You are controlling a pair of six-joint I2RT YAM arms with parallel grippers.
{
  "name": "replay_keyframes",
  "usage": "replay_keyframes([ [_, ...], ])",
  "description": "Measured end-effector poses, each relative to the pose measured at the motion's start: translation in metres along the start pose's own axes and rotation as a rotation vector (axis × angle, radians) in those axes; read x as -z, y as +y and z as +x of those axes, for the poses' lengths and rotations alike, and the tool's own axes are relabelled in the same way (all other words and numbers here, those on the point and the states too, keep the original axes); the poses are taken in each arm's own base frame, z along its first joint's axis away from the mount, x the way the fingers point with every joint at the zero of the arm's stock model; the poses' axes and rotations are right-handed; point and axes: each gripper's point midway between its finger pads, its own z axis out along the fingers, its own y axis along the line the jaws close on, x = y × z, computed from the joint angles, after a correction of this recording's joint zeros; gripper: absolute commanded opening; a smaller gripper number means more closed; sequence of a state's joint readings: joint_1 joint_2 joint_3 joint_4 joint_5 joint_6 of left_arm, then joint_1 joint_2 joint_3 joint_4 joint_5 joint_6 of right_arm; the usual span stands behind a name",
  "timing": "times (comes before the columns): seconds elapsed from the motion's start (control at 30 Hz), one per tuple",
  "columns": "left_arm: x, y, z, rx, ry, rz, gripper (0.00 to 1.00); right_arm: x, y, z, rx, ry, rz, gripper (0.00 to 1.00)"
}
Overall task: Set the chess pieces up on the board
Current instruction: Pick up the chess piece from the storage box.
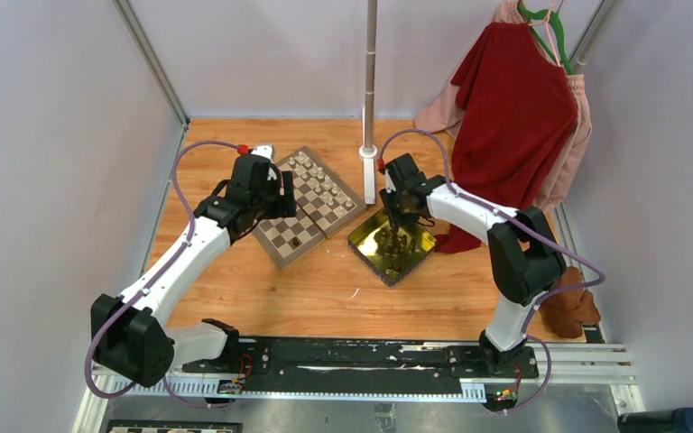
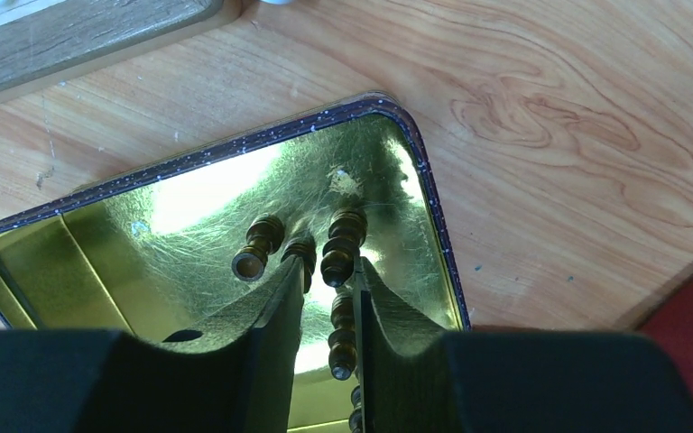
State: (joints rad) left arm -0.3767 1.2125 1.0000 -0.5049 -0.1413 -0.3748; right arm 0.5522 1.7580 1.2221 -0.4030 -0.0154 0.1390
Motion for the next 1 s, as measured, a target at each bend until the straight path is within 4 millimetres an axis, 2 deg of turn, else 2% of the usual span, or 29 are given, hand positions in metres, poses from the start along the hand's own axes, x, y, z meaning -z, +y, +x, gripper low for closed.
replay_keyframes([
  [0.17,0.0,0.0,0.0,-0.001,0.0,0.001,0.78,-0.001,0.0,0.001,0.0,0.005,0.001,0.25],
  [0.47,-0.001,0.001,0.003,-0.002,0.006,-0.001,0.78,-0.002,-0.001,0.002,-0.001,0.008,0.003,0.01],
  [0.77,-0.001,0.001,0.003,-0.003,0.007,-0.002,0.78,0.002,-0.004,-0.005,0.006,-0.002,0.026,0.0],
  [1.0,0.0,0.001,0.003,-0.001,0.003,-0.002,0.78,0.012,-0.005,-0.028,0.023,-0.046,0.031,0.0],
])
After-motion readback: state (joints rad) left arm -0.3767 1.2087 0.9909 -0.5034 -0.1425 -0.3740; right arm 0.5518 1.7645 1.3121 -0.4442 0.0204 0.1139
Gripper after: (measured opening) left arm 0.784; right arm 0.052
